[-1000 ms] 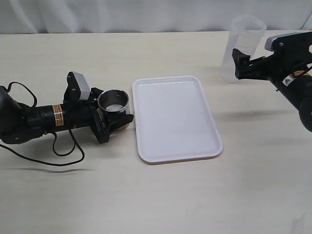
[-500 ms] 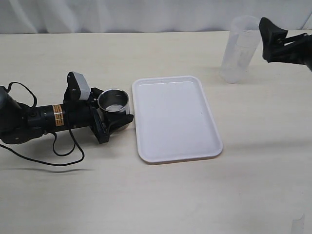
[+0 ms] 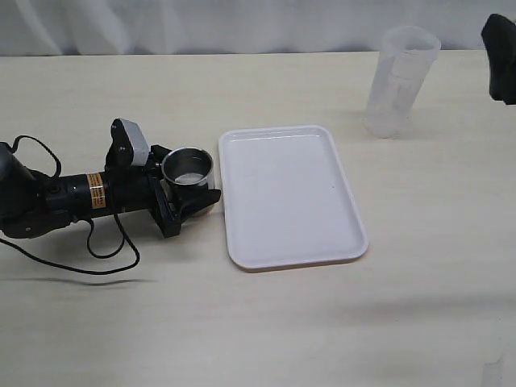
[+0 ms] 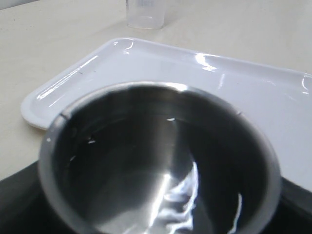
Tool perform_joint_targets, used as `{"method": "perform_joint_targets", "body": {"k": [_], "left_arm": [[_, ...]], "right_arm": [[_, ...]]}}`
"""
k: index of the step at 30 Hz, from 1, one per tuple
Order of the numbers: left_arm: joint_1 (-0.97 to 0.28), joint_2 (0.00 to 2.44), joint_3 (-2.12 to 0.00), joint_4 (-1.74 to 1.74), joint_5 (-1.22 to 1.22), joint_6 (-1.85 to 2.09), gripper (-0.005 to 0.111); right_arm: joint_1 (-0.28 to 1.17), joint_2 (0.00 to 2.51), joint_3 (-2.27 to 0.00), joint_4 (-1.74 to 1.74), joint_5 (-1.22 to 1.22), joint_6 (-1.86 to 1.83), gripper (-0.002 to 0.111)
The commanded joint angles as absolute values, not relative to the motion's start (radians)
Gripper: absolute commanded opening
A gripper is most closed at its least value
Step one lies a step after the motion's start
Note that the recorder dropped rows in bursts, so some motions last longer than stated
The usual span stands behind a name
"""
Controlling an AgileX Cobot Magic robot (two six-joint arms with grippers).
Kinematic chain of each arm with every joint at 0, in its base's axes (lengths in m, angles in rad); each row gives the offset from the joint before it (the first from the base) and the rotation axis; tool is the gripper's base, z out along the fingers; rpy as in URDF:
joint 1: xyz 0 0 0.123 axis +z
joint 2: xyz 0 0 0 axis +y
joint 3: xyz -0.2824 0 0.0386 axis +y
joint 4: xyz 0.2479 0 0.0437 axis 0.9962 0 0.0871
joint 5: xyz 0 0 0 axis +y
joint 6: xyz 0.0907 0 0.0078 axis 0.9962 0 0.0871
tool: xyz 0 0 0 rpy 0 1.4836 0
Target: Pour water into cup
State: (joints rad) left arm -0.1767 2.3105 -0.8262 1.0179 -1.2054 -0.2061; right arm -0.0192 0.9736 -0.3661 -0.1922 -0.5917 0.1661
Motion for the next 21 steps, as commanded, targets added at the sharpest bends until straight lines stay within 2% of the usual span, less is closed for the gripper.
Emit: {"method": "perform_joint_targets", "body": {"k": [1, 6, 13, 17, 21], "left_arm": [[-0.18, 2.305, -0.831, 1.009, -1.221, -0.204, 0.0], [-0.18, 2.305, -0.831, 1.009, -1.221, -0.204, 0.0], [-0.18, 2.305, -0.831, 1.009, -1.221, -0.204, 0.0], [-0.18, 2.305, -0.831, 1.009, -1.221, -0.204, 0.0], [-0.18, 2.305, -0.831, 1.009, -1.221, -0.204, 0.0]], "right_arm": [[-0.02, 0.829, -0.34, -0.199, -0.559, 0.171, 0.11], [-0.02, 0.67, -0.336, -0.199, -0.497, 0.173, 0.11], [-0.02, 0.44, -0.336, -0.194, -0.249, 0.27, 0.11], [-0.02, 0.356, -0.336, -0.194, -0.187, 0.298, 0.109], [-0.02, 0.304, -0.322, -0.191, -0.181, 0.316, 0.099]]}}
